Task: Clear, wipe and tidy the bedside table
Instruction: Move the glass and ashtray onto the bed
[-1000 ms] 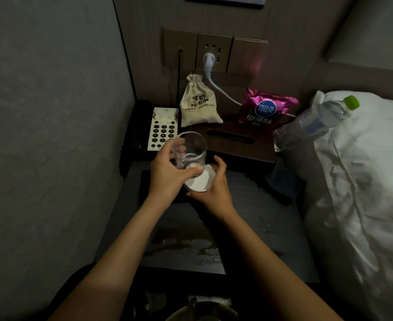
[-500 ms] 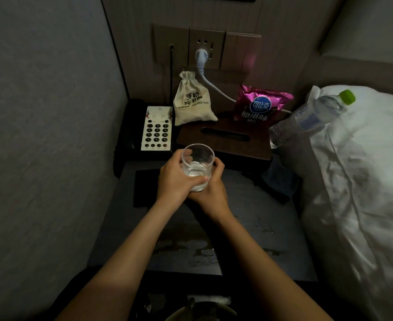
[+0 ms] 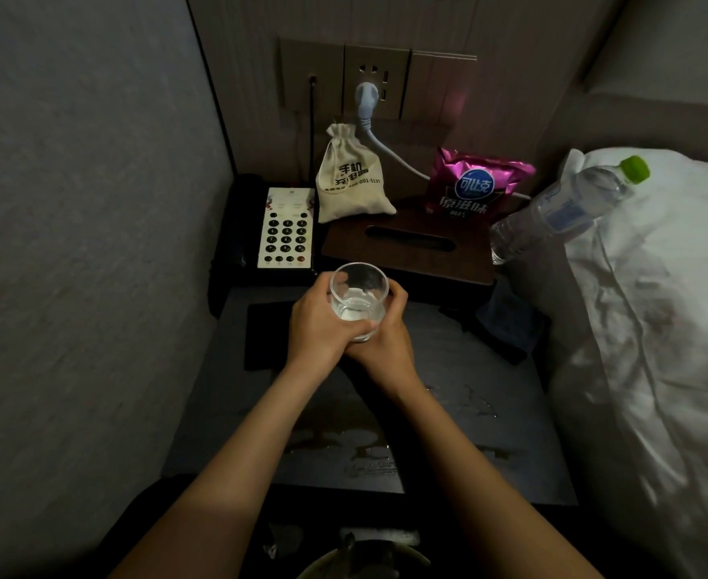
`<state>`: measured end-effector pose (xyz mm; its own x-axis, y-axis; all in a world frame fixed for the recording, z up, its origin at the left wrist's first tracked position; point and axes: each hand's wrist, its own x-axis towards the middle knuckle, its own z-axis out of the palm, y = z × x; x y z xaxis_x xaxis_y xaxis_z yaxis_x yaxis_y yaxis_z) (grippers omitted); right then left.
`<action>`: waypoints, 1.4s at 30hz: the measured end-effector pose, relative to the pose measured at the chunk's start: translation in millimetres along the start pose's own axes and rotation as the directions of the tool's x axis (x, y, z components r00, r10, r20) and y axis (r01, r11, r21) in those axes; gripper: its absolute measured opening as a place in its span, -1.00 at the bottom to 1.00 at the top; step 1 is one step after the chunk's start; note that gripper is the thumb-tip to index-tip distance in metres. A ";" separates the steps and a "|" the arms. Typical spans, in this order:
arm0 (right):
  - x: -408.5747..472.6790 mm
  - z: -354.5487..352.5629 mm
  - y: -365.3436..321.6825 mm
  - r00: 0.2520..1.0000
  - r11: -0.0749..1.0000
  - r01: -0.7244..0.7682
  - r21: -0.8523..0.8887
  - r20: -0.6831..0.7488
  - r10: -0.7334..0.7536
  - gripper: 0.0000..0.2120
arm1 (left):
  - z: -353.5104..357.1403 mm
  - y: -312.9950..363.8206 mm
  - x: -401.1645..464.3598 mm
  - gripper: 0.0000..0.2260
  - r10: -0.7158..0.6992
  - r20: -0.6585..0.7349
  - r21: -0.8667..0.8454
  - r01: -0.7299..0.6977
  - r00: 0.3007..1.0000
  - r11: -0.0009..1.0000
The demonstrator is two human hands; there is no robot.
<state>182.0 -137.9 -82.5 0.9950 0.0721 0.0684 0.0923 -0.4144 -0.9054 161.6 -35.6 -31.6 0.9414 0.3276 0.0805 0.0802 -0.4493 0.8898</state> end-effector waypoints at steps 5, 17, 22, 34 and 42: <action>-0.9 -1.3 -0.4 1.000 1.000 0.007 0.020 -0.001 -0.007 -0.01 | -0.9 -1.9 1.3 -0.37 -0.029 0.006 0.047 0.029 1.000 0.998; -6.0 -12.4 -15.2 0.998 0.993 0.044 0.108 0.029 -0.047 -0.10 | -20.9 -7.4 3.4 -0.24 -0.038 0.186 -0.137 0.064 0.982 0.988; -6.0 -9.9 -41.8 0.989 0.989 0.093 0.119 0.102 -0.105 -0.08 | -43.9 -8.1 5.2 -0.32 -0.075 0.365 -0.410 0.232 0.928 0.882; 0.8 10.3 -70.7 0.911 0.965 0.184 0.189 0.336 -0.239 0.12 | -91.9 -21.5 9.2 -0.38 -0.104 0.384 -0.555 0.319 0.917 0.768; 26.7 -1.6 -49.6 0.784 0.877 0.385 -0.286 0.602 -0.148 0.11 | -116.5 -36.1 17.5 -0.36 -0.171 0.311 -0.591 0.331 0.935 0.736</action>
<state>204.1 -116.9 -35.1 0.7445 0.6646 -0.0643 0.4751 -0.5949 -0.6484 137.0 83.2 -10.0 0.9684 0.1240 -0.2165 0.1772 0.2692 0.9466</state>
